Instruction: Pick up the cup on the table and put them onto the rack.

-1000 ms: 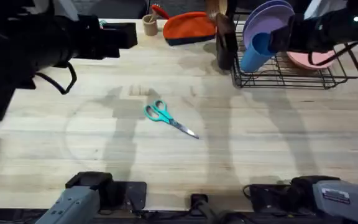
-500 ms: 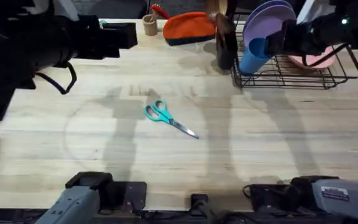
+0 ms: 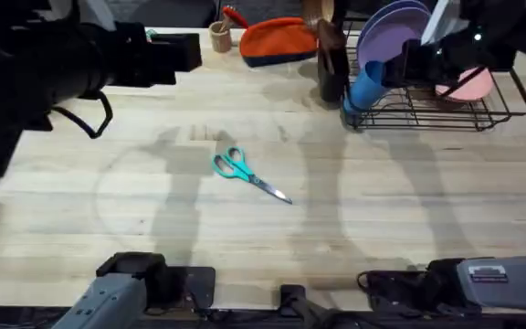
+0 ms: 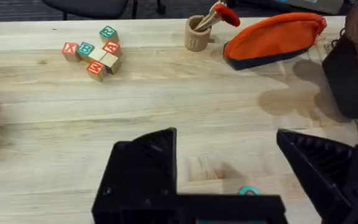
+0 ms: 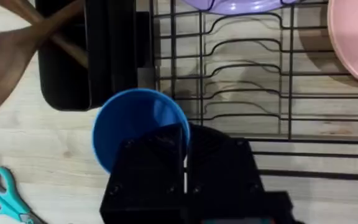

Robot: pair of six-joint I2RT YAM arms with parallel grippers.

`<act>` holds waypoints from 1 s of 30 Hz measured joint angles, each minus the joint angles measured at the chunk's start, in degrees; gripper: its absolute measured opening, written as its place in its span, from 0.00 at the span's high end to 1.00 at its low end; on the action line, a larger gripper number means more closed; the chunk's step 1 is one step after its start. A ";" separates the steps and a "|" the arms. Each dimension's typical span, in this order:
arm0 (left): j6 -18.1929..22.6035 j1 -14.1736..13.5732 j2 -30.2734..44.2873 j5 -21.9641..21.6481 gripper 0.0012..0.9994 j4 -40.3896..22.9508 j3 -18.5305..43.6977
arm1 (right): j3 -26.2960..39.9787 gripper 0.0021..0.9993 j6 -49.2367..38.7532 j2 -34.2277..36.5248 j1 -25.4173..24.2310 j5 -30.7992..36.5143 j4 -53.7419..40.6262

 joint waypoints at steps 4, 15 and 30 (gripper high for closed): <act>-0.02 0.00 -0.02 -0.01 0.01 -0.35 0.00 | 0.40 0.97 0.02 1.02 -0.02 -0.02 0.27; -0.02 0.00 0.00 0.00 0.01 -1.08 0.00 | 0.44 0.97 0.22 1.35 -0.39 2.55 0.06; 0.00 0.00 -0.02 0.00 0.01 -1.09 0.00 | 0.40 0.97 0.00 2.79 -0.42 4.70 -0.77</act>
